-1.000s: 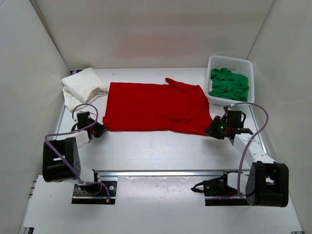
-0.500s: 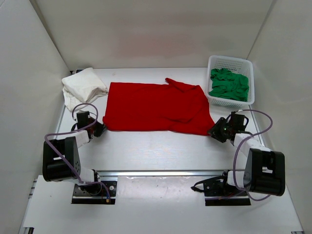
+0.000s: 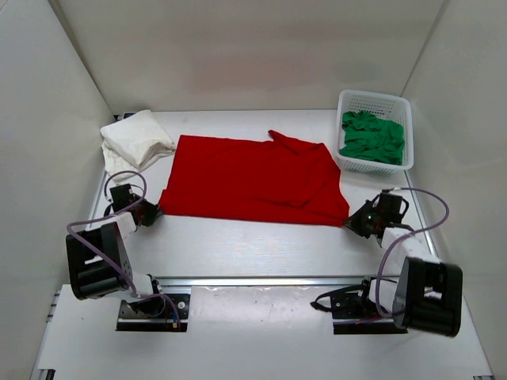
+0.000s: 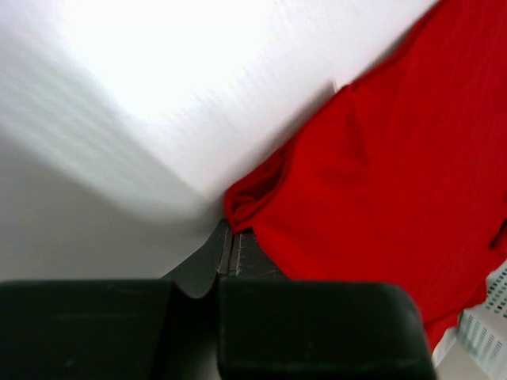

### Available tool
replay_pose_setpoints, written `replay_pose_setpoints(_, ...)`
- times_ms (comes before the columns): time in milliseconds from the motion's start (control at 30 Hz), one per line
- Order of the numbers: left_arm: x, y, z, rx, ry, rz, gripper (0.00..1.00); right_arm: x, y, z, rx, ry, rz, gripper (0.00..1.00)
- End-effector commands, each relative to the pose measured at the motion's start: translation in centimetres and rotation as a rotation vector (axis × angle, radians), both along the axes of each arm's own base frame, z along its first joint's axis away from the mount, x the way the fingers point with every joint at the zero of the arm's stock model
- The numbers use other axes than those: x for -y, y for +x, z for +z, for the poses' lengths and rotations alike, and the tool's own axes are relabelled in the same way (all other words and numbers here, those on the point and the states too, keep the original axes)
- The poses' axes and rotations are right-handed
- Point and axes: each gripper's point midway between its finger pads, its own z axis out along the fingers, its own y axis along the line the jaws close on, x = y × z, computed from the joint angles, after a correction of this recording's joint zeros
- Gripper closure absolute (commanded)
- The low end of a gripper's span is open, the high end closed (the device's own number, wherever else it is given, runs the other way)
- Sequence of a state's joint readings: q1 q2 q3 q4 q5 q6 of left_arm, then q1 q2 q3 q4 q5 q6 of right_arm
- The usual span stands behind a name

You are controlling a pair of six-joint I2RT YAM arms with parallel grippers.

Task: Fold and stack the t-shirts
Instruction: Fold the flattened tshirt in 1/3 of the way

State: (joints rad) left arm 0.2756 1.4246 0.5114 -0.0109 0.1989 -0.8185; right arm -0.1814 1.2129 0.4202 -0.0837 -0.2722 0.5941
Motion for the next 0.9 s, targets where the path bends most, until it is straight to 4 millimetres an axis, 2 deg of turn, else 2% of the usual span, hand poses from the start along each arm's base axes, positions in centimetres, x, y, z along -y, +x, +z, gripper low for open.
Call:
replay_pose_setpoints(0,-1.1,-1.5,0.0,-0.03,0.062,-0.008,1.0,0.1,-2.8,-0.2,-0.018,0.013,-0.01,1.0)
replay_pose_setpoints(167,-2.4,-2.6,1.2,-0.053,0.182,-0.003,1.0,-1.3,-5.4,-0.1,-0.075,0.058,0.043,1.0)
replay_pose_setpoints(200,-2.0,-3.3,1.3,-0.071,0.201,-0.029,1.0,-1.7,-5.4,0.4,-0.059,0.06,0.073,1.0)
replay_pose_setpoints(300,-2.6,-5.5,1.4,-0.111,0.272,-0.032,1.0,-3.9,-6.4,0.7,-0.088,0.11,0.138,1.0)
replay_pose_setpoints(367,-2.8,-6.9,1.2,-0.16,0.325,-0.036,0.97,-4.4,-7.7,0.8,-0.125,0.152,0.142,1.0)
replay_pose_setpoints(400,-2.8,-7.0,1.5,-0.155,0.335,-0.031,0.92,-4.5,-7.5,1.6,-0.105,0.149,0.155,1.0)
replay_pose_setpoints(433,-2.5,-7.0,1.6,-0.155,0.333,-0.043,0.79,-4.5,-7.7,1.7,-0.109,0.14,0.154,1.0)
replay_pose_setpoints(467,-2.3,-7.4,1.3,-0.171,0.326,-0.051,0.66,-4.3,-7.7,2.1,-0.116,0.135,0.146,0.93)
replay_pose_setpoints(500,-2.3,-7.4,1.2,-0.17,0.32,-0.052,0.6,-4.2,-7.5,2.2,-0.115,0.129,0.147,0.88)
replay_pose_setpoints(533,-2.3,-7.6,1.0,-0.174,0.314,-0.047,0.5,-4.3,-7.5,2.3,-0.108,0.131,0.157,0.74)
replay_pose_setpoints(600,-2.5,-7.4,1.0,-0.17,0.299,-0.035,0.32,-4.0,-7.1,2.5,-0.102,0.128,0.154,0.6)
replay_pose_setpoints(633,-2.7,-7.2,1.3,-0.172,0.305,-0.023,0.23,-3.7,-6.7,3.2,-0.083,0.116,0.159,0.55)
replay_pose_setpoints(667,-2.9,-6.9,1.5,-0.17,0.309,-0.021,0.19,-3.7,-6.4,3.4,-0.073,0.092,0.183,0.52)
replay_pose_setpoints(733,-2.4,-6.0,2.8,-0.13,0.31,-0.039,0.17,-3.5,-4.7,5.8,-0.021,0.038,0.229,0.49)
replay_pose_setpoints(767,-1.6,-5.2,3.6,-0.098,0.308,-0.078,0.23,-4.1,-4.6,6.3,-0.015,0.022,0.275,0.47)
replay_pose_setpoints(800,-0.6,-4.4,4.5,-0.057,0.304,-0.121,0.36,-4.8,-3.6,7.8,0.017,0.005,0.316,0.49)
replay_pose_setpoints(833,-0.1,-3.5,5.6,-0.015,0.309,-0.151,0.44,-5.2,-2.8,8.5,0.028,-0.011,0.348,0.54)
replay_pose_setpoints(867,1.6,-2.3,6.4,0.047,0.297,-0.22,0.56,-6.8,-2.3,8.5,0.037,-0.024,0.407,0.59)
